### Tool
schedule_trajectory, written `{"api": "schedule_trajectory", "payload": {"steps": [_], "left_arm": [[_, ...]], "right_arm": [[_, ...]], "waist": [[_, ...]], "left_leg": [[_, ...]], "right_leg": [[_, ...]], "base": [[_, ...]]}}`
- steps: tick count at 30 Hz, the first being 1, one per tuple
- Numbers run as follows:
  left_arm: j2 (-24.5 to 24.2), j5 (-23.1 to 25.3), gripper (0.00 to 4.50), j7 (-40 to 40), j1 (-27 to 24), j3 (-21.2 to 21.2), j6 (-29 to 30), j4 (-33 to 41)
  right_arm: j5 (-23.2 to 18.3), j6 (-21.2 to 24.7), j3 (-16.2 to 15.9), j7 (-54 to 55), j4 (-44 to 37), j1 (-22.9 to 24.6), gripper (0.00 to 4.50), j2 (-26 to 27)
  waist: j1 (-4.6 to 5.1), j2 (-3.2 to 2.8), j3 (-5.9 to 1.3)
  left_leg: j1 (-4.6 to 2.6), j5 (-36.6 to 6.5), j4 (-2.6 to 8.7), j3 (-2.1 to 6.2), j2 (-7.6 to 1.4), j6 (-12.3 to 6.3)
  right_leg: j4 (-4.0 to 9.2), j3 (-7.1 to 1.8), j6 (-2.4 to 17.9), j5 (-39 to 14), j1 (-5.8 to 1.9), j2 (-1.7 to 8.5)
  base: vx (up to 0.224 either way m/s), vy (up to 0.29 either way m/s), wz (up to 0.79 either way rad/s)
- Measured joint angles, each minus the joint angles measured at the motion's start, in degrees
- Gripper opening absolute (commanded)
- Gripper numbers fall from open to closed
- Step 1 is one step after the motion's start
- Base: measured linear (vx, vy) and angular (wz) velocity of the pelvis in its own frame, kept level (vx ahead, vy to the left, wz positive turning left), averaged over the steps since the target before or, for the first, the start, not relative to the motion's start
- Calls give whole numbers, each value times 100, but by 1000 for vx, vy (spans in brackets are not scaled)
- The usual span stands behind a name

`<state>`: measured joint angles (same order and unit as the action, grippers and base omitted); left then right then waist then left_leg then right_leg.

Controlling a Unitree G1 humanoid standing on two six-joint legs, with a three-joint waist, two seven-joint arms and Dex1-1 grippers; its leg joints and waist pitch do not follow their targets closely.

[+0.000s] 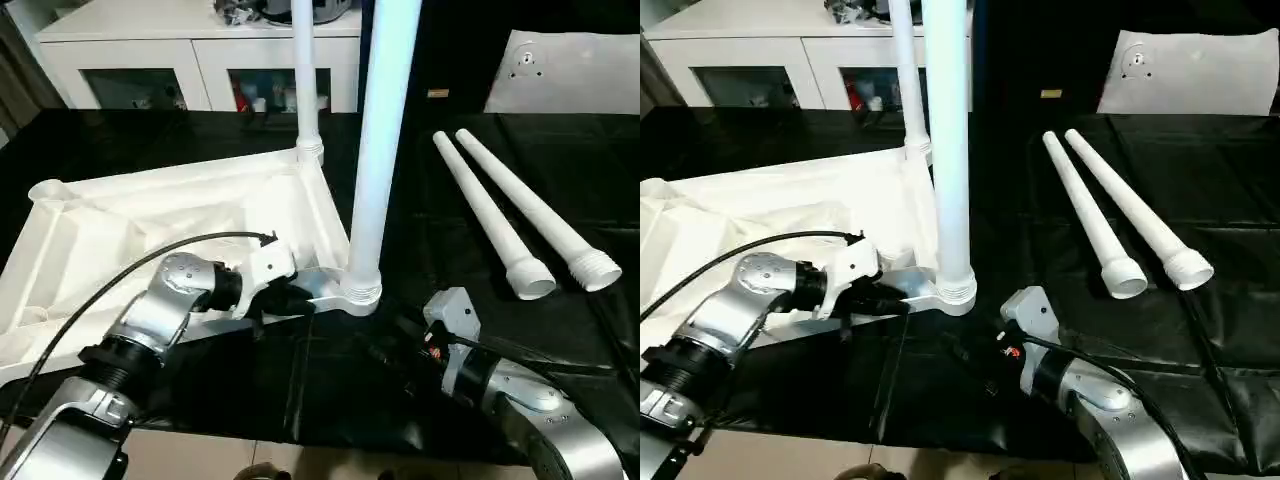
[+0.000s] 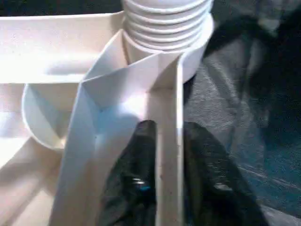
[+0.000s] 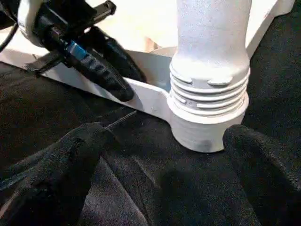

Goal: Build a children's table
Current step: Rotate leg to tighten

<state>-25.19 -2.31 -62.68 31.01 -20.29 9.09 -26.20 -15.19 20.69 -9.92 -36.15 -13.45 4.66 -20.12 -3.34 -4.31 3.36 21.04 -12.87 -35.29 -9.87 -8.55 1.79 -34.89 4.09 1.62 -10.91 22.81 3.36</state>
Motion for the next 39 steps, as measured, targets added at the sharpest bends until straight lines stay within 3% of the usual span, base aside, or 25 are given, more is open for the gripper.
{"api": "schedule_trajectory", "payload": {"steps": [5, 13, 22, 26, 31, 35, 38, 39], "left_arm": [[74, -9, 94, 53, 0, 45, 96, -1], [25, 170, 17, 38, 0, -83, -54, -88], [-69, 203, 5, -85, -38, -91, -457, -127], [-180, 196, 5, -384, -97, -88, -811, -126], [-307, 195, 5, -863, -98, -175, -1369, -247], [-267, 205, 5, -1156, 87, -357, -1648, -493], [-232, 206, 5, -1291, 109, -367, -1699, -532], [-212, 205, 1, -1350, 109, -367, -1702, -532]], "right_arm": [[0, 0, -1, 14, 0, 0, 450, 15], [6, -2, 1, 71, 0, -1, 450, 16], [-50, -19, 201, 8, 5, -282, 450, -104], [-147, -42, 304, -284, 10, -432, 450, -329], [-267, -43, 229, -841, 21, -549, 450, -596], [-222, -55, -117, -1306, 127, -748, 450, -835], [-142, -132, -186, -1452, 399, -1004, 450, -889], [-106, -147, -181, -1488, 526, -1123, 432, -919]], "waist": [[1, -1, 0], [6, -3, 0], [45, -2, 0], [21, -3, 0], [-77, 0, 2], [-148, 1, 3], [-157, 0, 4], [-164, 1, 4]], "left_leg": [[0, 1, 0, 0, 0, 0], [-2, 1, 0, 0, 0, 1], [1, 1, 0, -1, 0, 0], [2, 7, 3, -1, -1, -15], [8, 15, 2, -1, 0, -34], [0, 3, -3, -2, 1, -8], [-3, 4, -4, -2, 1, -6], [-3, 5, -5, -3, 1, -6]], "right_leg": [[0, 0, 1, 1, -5, 0], [0, 0, -2, -1, -6, 0], [0, -1, -1, 0, 4, 0], [-1, 1, -3, -2, 19, -1], [0, 1, -2, -3, 23, 2], [-1, 0, 4, 2, 15, 3], [-3, -1, 6, 4, 13, 4], [-3, -1, 7, 4, 12, 4]], "base": [[0, 0, 0], [0, 0, 0], [0, 0, 0], [0, 0, 0], [0, 0, 0], [0, 0, 0], [0, 0, 0], [0, 0, 0]]}}
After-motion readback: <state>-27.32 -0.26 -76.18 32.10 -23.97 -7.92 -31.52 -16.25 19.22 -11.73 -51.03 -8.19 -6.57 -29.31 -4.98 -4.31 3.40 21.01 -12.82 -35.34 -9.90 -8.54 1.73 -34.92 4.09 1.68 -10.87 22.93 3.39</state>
